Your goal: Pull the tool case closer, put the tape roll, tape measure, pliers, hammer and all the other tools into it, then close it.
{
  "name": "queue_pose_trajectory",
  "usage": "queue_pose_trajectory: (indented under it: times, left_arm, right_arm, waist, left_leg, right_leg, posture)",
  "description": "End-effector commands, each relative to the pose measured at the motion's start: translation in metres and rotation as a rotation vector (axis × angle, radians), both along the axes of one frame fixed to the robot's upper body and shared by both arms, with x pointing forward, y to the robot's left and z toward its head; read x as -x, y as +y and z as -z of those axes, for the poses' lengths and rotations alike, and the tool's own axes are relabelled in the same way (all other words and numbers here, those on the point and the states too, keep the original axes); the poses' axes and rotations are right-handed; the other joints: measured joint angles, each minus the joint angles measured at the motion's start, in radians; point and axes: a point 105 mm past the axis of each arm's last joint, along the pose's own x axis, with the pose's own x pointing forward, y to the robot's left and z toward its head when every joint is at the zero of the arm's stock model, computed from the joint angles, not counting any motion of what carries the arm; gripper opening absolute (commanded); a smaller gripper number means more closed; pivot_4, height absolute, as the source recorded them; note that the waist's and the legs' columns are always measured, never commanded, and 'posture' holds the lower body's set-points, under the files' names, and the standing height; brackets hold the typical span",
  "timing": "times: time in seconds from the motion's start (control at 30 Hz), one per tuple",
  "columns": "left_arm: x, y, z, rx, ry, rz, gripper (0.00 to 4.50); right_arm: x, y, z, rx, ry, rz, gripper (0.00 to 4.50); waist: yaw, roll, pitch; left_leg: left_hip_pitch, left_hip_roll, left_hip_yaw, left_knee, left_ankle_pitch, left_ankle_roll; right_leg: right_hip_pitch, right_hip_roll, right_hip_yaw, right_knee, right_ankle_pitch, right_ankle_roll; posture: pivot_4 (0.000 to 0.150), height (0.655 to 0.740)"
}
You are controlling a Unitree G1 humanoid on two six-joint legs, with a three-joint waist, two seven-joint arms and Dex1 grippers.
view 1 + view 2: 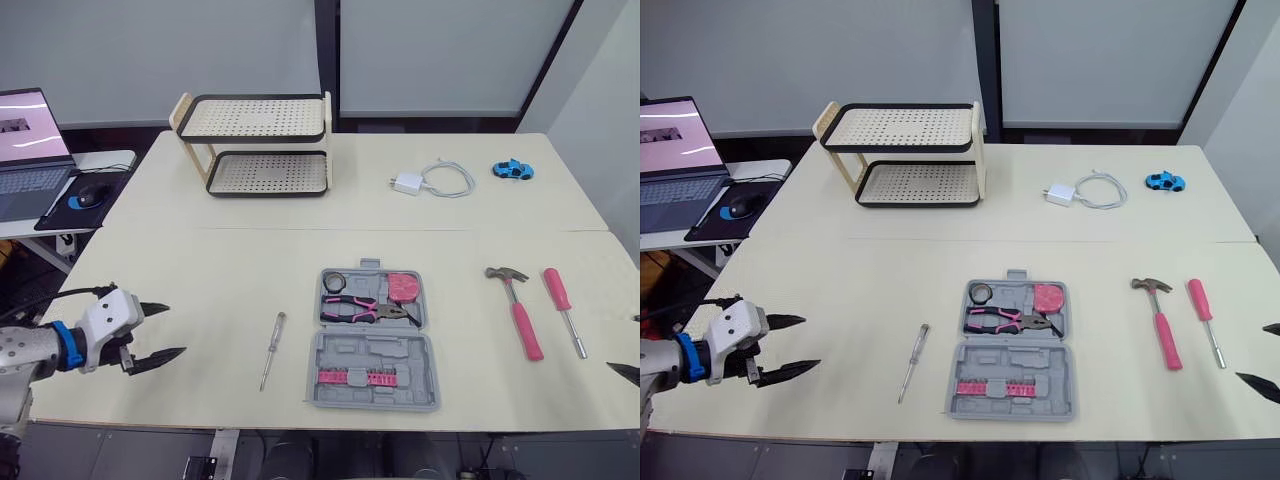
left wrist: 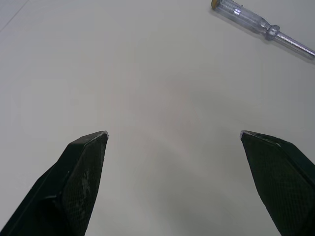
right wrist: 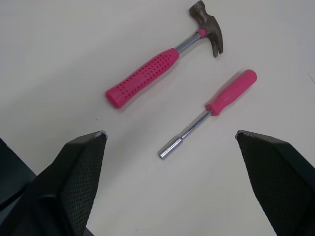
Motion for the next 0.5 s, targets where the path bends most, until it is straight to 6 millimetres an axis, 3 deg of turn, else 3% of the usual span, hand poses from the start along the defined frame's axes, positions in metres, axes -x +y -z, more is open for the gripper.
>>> queue_pose_trajectory:
  times: [0.03, 0.27, 0.4, 0.5]
  left_arm:
    - [-0.001, -0.011, -0.012, -0.048, -0.04, 0.093, 4.49]
    - [-0.003, -0.023, -0.016, -0.056, -0.062, 0.131, 4.49]
    - [-0.003, -0.03, -0.017, -0.063, -0.082, 0.173, 4.49]
    - [0.0, -0.038, -0.015, -0.067, -0.087, 0.226, 4.49]
  right_arm:
    - [0.002, 0.012, -0.007, 0.024, -0.044, -0.092, 4.5]
    - [0.0, 0.041, -0.01, -0.002, -0.019, -0.232, 4.5]
    - [-0.006, 0.074, -0.017, -0.047, -0.006, -0.345, 4.5]
    - [-0.011, 0.115, -0.02, -0.093, -0.001, -0.494, 4.5]
  waist:
    - [0.0, 0.0, 0.0]
    - [-0.001, 0.0, 0.0]
    - [-0.002, 0.0, 0.0]
    - [-0.002, 0.0, 0.0]
  left_leg:
    - [0.0, 0.0, 0.0, 0.0, 0.0, 0.0]
    - [0.0, 0.001, 0.0, 0.0, 0.0, 0.0]
    - [0.001, 0.001, 0.0, -0.001, 0.0, 0.0]
    - [0.001, 0.001, 0.0, -0.001, 0.0, 0.0]
  right_leg:
    - [0.0, 0.0, 0.0, 0.0, 0.0, 0.0]
    - [0.0, 0.0, 0.0, 0.0, 0.0, 0.0]
    - [0.0, 0.001, 0.0, 0.0, 0.0, 0.0]
    - [0.0, 0.001, 0.0, 0.0, 0.0, 0.0]
  posture:
    - [0.15, 0.7318]
    - [0.15, 0.7318]
    - [0.15, 0.7318]
    - [0.15, 0.7318]
